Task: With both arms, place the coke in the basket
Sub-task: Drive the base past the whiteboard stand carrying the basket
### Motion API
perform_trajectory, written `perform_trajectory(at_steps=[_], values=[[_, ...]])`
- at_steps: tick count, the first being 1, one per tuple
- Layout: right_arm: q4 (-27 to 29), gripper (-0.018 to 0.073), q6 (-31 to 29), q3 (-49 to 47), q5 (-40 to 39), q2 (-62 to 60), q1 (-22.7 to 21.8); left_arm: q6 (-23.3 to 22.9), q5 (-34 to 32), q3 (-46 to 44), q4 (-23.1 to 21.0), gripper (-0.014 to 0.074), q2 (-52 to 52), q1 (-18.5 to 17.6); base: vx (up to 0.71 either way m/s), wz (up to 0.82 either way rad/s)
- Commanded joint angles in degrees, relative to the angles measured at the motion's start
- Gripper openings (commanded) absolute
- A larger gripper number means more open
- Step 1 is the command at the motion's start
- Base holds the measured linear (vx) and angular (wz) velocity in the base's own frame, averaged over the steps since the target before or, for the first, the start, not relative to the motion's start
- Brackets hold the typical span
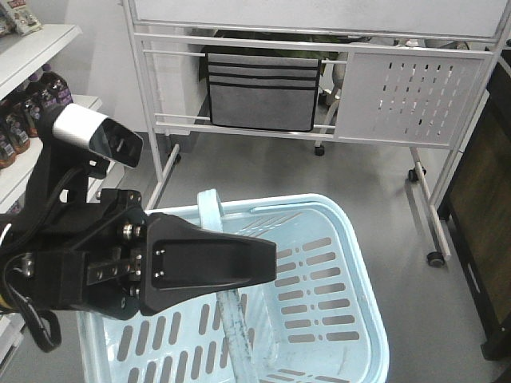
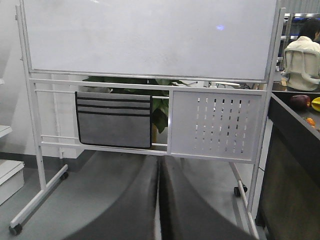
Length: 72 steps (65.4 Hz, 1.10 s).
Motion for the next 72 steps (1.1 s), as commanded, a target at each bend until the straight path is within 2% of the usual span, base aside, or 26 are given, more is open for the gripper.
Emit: perform_trajectory(at_steps=[1, 72], values=[[-0.4, -0.0005, -0.43, 0.63, -3.97, -1.06, -0.32, 0.13, -11.19, -1.49, -4.99, -0.0006, -1.31, -0.24, 0.15, -0.08], [-0.4, -0.0005, -0.43, 0.63, -3.97, -1.06, -0.32, 0.13, -11.19, -1.49, -4.99, -0.0006, -1.31, -0.24, 0.15, -0.07]])
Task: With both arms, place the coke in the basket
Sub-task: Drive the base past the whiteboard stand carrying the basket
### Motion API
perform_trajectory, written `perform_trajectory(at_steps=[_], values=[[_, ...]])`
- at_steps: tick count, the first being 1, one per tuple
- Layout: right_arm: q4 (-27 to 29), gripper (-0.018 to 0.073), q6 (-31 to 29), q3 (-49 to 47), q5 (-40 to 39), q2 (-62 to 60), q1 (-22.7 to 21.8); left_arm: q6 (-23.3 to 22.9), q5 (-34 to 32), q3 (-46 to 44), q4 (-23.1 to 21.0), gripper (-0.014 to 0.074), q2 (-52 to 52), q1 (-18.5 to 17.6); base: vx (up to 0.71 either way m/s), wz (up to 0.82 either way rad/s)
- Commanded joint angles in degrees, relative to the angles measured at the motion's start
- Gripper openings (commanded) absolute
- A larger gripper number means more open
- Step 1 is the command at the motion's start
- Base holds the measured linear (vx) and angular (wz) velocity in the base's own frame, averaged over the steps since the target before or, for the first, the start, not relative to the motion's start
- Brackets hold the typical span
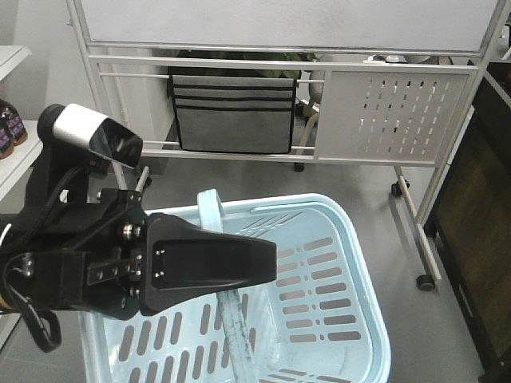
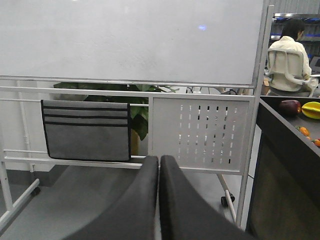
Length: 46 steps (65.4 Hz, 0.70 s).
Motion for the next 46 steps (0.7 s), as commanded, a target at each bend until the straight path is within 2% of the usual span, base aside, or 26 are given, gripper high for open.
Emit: perform_trajectory(at_steps=[1, 46], values=[[-0.4, -0.0005, -0.43, 0.63, -3.97, -1.06, -0.32, 0.13, -11.19, -1.49, -4.99, -0.0006, -1.31, -0.24, 0.13, -0.01], [-0.4, -0.0005, -0.43, 0.63, -4.05, -1.06, -0.32, 0.13, -11.19, -1.49, -4.99, -0.0006, -1.31, -0.24, 0.11, 0.07]])
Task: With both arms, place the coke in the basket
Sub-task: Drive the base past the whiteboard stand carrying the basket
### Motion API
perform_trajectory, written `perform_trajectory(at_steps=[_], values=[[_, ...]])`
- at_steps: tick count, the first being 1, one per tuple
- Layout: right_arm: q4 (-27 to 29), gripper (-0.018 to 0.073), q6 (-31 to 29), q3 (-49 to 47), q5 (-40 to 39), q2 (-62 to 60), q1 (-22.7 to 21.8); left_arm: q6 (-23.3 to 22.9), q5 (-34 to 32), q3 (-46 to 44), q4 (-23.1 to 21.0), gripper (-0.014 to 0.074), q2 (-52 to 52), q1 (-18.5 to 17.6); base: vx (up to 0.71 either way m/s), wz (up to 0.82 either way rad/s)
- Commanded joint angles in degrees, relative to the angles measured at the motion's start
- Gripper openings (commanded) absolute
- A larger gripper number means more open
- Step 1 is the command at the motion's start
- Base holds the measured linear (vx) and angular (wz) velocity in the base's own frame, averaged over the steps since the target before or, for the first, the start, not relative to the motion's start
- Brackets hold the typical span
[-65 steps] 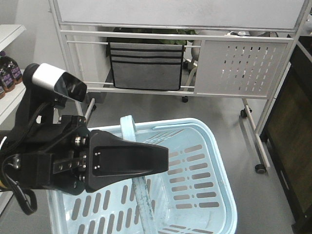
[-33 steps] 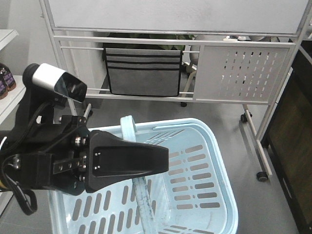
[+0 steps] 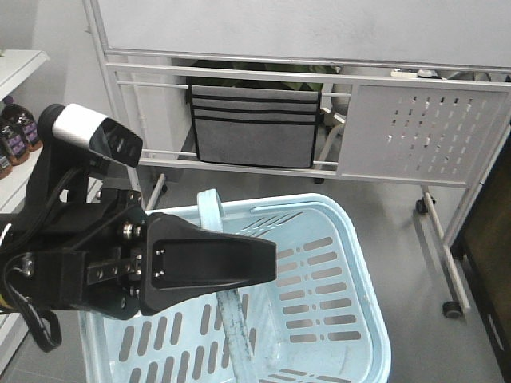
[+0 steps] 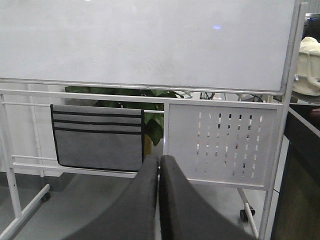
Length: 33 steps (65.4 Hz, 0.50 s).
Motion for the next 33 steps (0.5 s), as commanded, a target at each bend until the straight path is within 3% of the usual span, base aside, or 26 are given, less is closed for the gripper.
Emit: perform_trajectory(at_steps=[1, 33], values=[[-0.4, -0.0005, -0.43, 0.63, -4.05, -1.06, -0.32, 0.13, -11.19, -1.49, -4.99, -0.0006, -1.31, -0.24, 0.11, 0.15], [-0.4, -0.0005, -0.43, 0.63, -4.05, -1.06, -0.32, 0.13, -11.19, -1.49, -4.99, -0.0006, -1.31, -0.24, 0.11, 0.21]])
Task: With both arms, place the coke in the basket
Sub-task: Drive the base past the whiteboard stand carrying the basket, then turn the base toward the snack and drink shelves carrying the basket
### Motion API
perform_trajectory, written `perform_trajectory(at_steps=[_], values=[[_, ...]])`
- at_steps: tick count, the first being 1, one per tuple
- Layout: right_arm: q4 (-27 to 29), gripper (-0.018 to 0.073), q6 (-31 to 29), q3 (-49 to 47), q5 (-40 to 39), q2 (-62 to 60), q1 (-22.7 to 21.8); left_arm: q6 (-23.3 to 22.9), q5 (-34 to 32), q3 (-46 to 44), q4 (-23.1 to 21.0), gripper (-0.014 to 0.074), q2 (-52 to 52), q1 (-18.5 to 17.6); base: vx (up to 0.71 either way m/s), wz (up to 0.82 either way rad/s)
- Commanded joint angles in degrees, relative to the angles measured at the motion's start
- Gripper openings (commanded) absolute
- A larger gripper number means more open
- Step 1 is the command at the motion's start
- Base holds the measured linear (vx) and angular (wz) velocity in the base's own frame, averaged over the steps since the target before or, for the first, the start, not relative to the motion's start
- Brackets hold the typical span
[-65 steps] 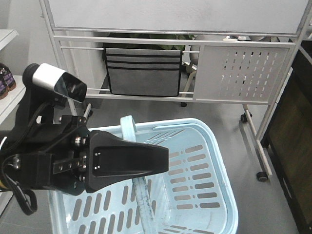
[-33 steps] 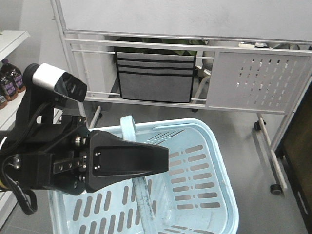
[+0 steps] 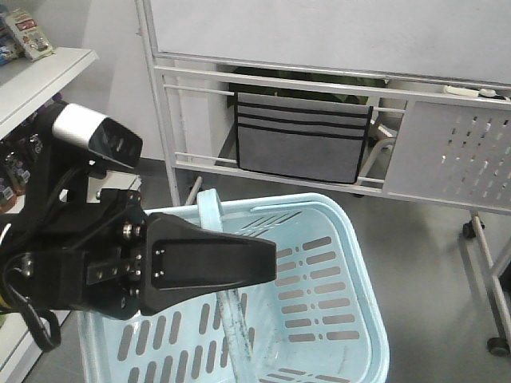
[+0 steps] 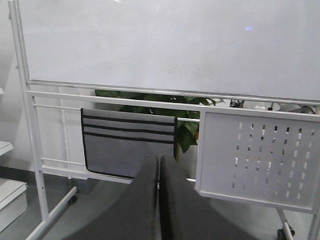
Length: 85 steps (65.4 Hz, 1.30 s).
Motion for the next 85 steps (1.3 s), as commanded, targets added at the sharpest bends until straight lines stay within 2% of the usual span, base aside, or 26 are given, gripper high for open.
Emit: perform_trajectory(at_steps=[1, 41, 85], values=[[-0.4, -0.0005, -0.43, 0.63, -4.05, -1.06, -0.32, 0.13, -11.19, -1.49, -4.99, -0.0006, -1.31, -0.24, 0.1, 0.25], [-0.4, -0.0005, -0.43, 0.63, -3.99, -1.06, -0.32, 0.13, -11.19, -1.49, -4.99, -0.0006, -1.31, -0.24, 0.08, 0.27], [-0.4, -0.0005, -0.43, 0.63, -3.99, -1.06, -0.32, 0.13, -11.19, -1.49, -4.99, -0.0006, -1.31, -0.24, 0.11, 0.41]])
